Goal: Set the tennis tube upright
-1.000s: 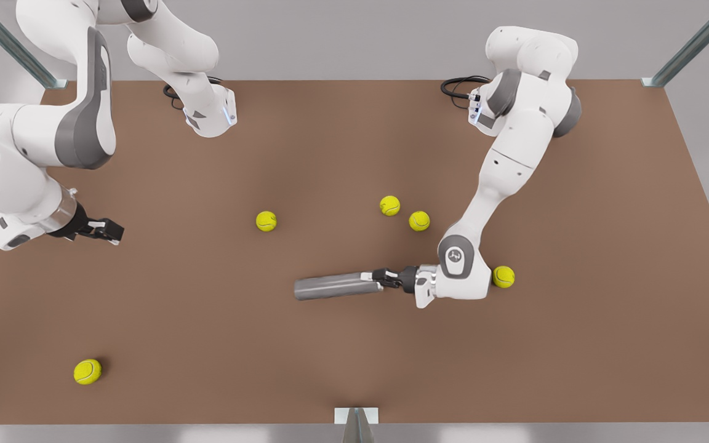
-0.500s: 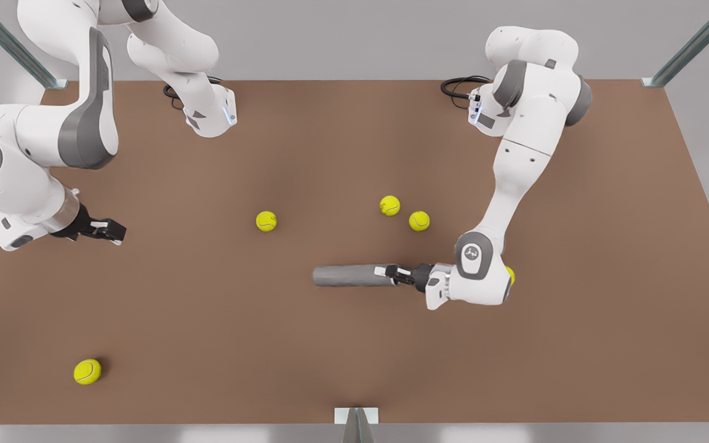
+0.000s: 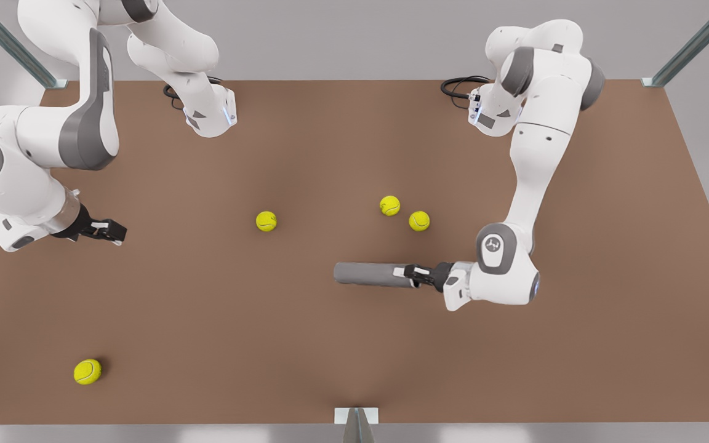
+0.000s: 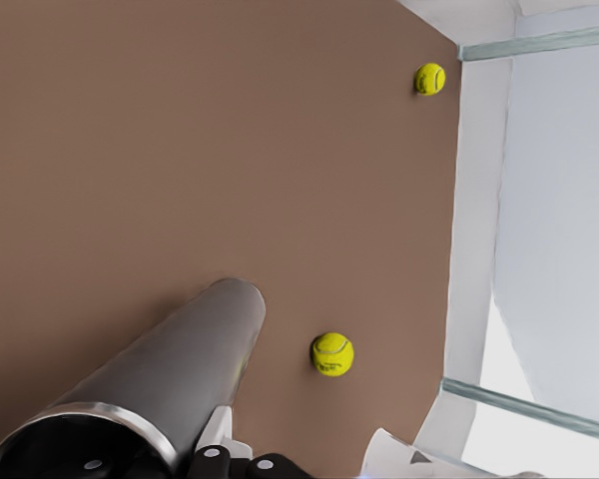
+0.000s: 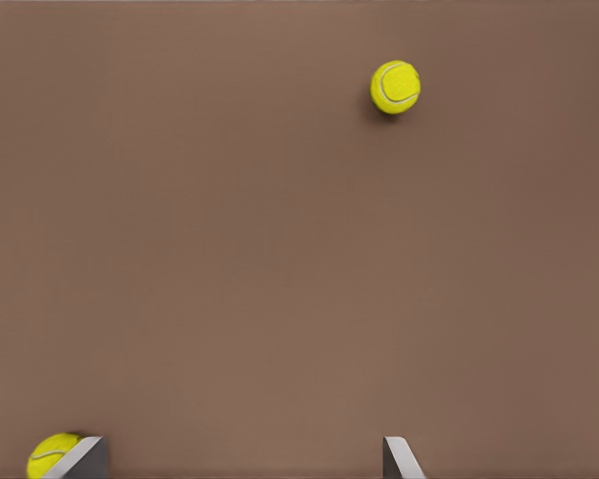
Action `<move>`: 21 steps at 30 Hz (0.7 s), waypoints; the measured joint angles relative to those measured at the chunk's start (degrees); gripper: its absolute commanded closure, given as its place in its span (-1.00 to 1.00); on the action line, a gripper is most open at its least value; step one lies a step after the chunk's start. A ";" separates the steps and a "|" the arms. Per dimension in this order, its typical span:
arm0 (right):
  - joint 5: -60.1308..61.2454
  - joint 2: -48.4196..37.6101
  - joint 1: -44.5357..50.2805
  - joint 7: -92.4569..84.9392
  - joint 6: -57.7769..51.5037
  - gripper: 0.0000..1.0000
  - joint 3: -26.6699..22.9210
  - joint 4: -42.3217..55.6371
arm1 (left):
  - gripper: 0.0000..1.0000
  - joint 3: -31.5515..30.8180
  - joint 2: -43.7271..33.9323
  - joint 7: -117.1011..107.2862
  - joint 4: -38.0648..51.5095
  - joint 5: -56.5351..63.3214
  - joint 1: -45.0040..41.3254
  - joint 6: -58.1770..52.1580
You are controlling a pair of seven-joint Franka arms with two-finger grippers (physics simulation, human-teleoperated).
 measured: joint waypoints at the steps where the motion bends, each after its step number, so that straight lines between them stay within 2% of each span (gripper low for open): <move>1: 0.05 0.00 0.09 -0.05 0.00 -1.00 0.00 0.00 | 0.57 0.08 -0.41 -0.37 0.00 0.73 0.00 -0.36; 21: 0.06 -0.03 -0.07 0.00 -0.07 -1.00 -0.03 0.01 | 0.57 5.77 -4.57 -0.17 0.53 11.61 0.02 -2.33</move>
